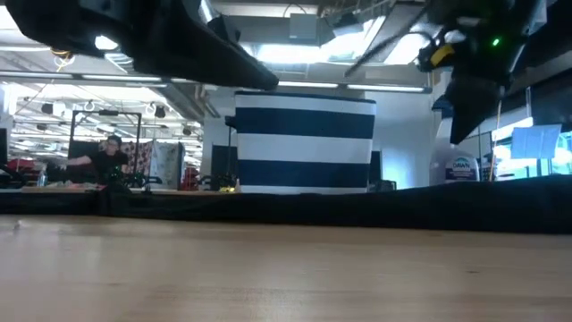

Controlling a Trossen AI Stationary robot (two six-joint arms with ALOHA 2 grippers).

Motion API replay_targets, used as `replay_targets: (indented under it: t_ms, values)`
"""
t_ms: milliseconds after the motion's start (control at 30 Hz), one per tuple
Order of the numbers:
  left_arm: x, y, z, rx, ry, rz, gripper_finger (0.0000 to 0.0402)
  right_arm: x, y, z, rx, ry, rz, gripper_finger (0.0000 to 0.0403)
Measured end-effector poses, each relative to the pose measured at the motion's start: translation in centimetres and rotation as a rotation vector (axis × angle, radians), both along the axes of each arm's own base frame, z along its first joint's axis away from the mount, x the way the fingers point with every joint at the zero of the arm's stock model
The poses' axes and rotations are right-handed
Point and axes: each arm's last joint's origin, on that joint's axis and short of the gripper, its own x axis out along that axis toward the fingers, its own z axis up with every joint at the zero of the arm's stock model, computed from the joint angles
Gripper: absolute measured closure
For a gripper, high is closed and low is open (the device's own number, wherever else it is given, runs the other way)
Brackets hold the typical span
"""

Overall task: Fold Laundry from Bin
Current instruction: Fold the black shirt

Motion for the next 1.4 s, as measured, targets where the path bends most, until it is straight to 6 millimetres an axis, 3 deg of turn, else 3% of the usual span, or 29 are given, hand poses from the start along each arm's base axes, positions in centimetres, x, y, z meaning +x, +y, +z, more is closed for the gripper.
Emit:
replay_targets:
  t_ms: [267,600,1000,1400]
  values:
    - [0.4,1.1,-0.1,-0.004,0.007,0.05,0.0248,-1.3,4.1,0.5,0.106,-0.049,0.165,0.0186]
    - [0.1,2.4,-1.3,0.052,0.143,0.095,0.0248,-3.2,9.9,-0.1,0.092,-0.127,0.385,0.0192]
    - [-0.4,3.4,-1.6,0.021,0.231,0.18,0.0248,-1.6,12.0,-3.8,0.102,-0.034,0.411,0.0191]
    - [-0.3,3.4,-1.4,0.011,0.203,0.187,0.0248,-2.1,13.8,-6.2,0.114,0.084,0.476,0.0191]
